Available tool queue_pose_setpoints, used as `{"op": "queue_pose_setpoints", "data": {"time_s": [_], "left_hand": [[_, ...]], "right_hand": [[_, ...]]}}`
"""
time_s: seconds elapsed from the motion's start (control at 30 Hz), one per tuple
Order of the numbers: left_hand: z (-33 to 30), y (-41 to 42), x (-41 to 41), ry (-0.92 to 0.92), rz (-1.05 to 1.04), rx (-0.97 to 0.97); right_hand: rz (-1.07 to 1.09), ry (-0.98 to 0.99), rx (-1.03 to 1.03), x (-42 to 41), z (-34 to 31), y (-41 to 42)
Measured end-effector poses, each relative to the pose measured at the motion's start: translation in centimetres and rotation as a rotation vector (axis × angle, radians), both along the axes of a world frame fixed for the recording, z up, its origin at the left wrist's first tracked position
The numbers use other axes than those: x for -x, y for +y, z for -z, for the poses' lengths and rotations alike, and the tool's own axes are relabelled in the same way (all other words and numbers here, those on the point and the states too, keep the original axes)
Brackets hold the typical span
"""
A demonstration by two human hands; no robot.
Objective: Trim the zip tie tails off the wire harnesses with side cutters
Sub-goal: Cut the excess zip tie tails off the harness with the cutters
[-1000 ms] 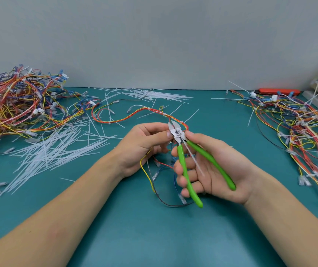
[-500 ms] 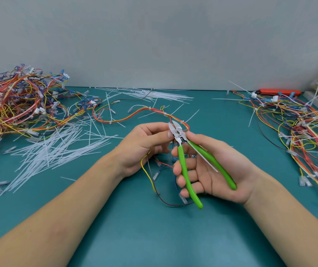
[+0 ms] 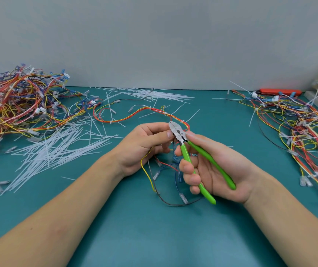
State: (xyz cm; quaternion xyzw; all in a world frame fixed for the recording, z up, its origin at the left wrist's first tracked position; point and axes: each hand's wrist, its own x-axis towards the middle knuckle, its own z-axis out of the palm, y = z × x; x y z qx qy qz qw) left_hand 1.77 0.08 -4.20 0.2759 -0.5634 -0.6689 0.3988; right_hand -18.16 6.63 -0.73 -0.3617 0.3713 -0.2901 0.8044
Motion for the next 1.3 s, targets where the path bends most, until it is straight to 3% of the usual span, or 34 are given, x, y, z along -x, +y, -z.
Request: {"op": "queue_pose_setpoints", "data": {"time_s": [1.3], "left_hand": [[-0.27,-0.06,-0.11,0.027,0.033,-0.025]], "right_hand": [[0.016,-0.012,0.005,-0.32,-0.14,0.27]]}}
